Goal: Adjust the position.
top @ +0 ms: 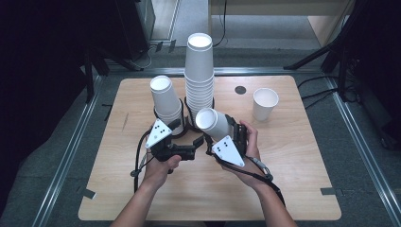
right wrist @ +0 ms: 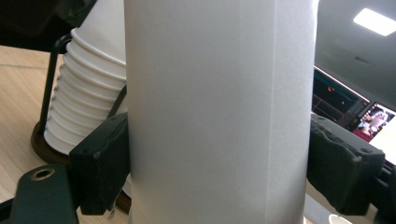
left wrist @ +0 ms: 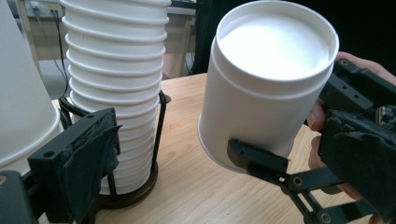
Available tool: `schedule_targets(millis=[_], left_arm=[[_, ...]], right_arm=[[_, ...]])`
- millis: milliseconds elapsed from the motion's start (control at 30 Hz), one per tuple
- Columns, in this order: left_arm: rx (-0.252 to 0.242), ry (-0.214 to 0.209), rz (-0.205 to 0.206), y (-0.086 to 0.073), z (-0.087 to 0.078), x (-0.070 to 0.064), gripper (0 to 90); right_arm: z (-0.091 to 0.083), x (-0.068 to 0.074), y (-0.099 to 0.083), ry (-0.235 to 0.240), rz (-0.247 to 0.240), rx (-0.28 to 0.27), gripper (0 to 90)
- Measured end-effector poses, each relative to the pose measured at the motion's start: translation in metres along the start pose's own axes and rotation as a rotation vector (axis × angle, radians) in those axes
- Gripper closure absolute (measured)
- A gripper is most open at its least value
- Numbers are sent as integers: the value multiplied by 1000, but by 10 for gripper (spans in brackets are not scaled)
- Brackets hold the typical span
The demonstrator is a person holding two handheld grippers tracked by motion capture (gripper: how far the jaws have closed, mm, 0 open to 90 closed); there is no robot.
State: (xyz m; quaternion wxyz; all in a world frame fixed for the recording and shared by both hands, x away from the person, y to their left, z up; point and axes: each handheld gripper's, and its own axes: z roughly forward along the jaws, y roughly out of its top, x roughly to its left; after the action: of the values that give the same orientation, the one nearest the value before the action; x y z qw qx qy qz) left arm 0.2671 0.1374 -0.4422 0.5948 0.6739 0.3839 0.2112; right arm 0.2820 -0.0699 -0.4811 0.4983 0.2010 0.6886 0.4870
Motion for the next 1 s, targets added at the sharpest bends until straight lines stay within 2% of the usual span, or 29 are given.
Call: schedule_targets(millis=[200,500,633,767,1000], left_arm=[[6,-19,-2,1,0,0,0],[15,-65,-7,2,0,-1,0],[15,-71,-2,3,-1,-2,7],[10,-72,-3,3,-2,-1,46],[21,-84,-4,4,-2,-1,73]], right_arm=[[0,5,0,21,-43,-16,151],[0,14,5,60,-68,-46,151],[-1,18,7,86,-70,-75,151],[0,20,8,93,-83,-76,151],[0,24,8,106,-131,-79,152]])
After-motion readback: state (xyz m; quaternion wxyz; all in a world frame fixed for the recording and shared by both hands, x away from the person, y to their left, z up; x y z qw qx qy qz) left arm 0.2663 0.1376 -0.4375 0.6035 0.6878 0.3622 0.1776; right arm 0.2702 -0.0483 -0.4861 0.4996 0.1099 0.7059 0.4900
